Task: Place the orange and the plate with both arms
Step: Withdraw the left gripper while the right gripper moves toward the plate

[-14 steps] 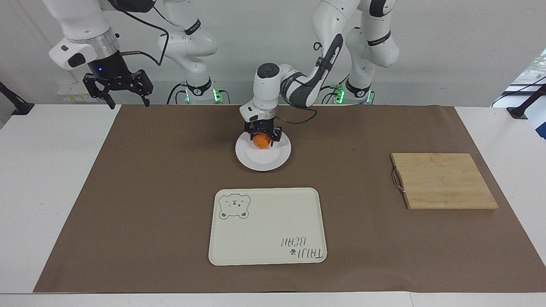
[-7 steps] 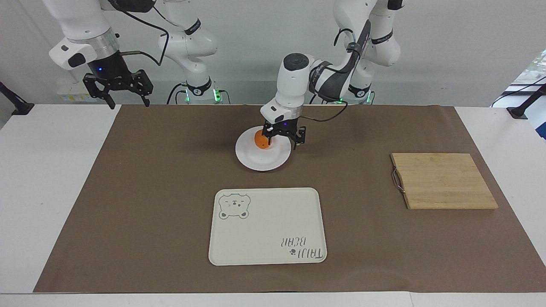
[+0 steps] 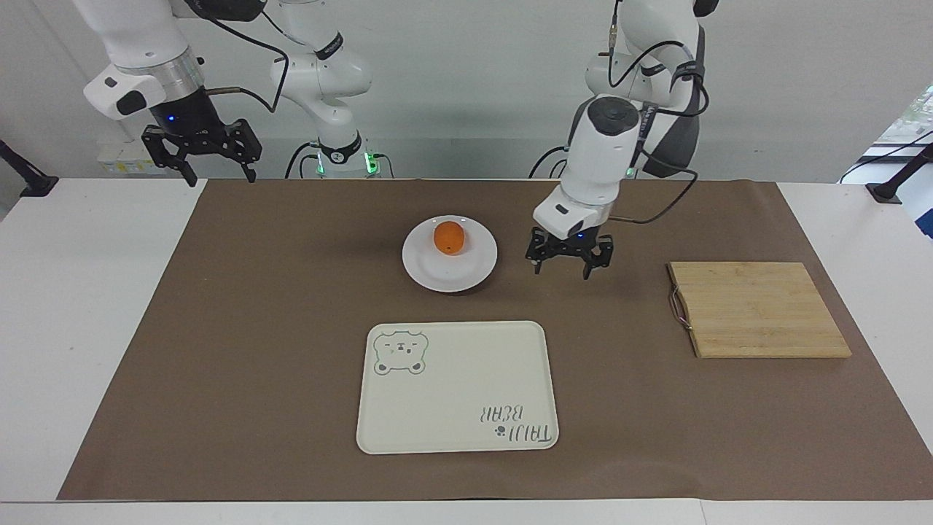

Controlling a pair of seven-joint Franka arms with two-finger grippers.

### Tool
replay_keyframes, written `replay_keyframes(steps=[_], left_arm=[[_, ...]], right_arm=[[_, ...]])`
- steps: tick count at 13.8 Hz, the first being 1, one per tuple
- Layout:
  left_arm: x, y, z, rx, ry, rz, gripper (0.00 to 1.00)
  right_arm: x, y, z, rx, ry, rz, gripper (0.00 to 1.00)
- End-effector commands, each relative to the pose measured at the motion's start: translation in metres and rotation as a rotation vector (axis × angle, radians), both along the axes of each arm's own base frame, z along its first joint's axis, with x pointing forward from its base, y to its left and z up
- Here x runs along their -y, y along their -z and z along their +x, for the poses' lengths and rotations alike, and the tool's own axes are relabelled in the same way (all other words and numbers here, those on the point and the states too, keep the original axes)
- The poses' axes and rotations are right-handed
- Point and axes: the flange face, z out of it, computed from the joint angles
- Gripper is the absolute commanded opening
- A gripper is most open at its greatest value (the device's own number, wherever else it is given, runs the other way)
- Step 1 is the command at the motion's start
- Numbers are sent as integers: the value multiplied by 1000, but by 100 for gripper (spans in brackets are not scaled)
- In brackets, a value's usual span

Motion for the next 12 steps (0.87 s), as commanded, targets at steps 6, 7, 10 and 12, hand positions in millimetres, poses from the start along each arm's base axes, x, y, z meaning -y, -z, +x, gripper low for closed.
replay_keyframes(steps=[6, 7, 10, 12], left_arm=[[-168, -76, -8, -85, 9, 34, 100], [-181, -88, -9, -94, 10, 41, 100], [-215, -127, -12, -116, 37, 45, 100], [-217, -141, -11, -138, 30, 47, 100]], right_arm=[[0, -1, -9, -27, 15, -6, 100], [1, -1, -10, -31, 12, -7, 100], [-10, -2, -3, 16, -36, 0, 100], [-23, 12, 5, 27, -38, 40, 100]])
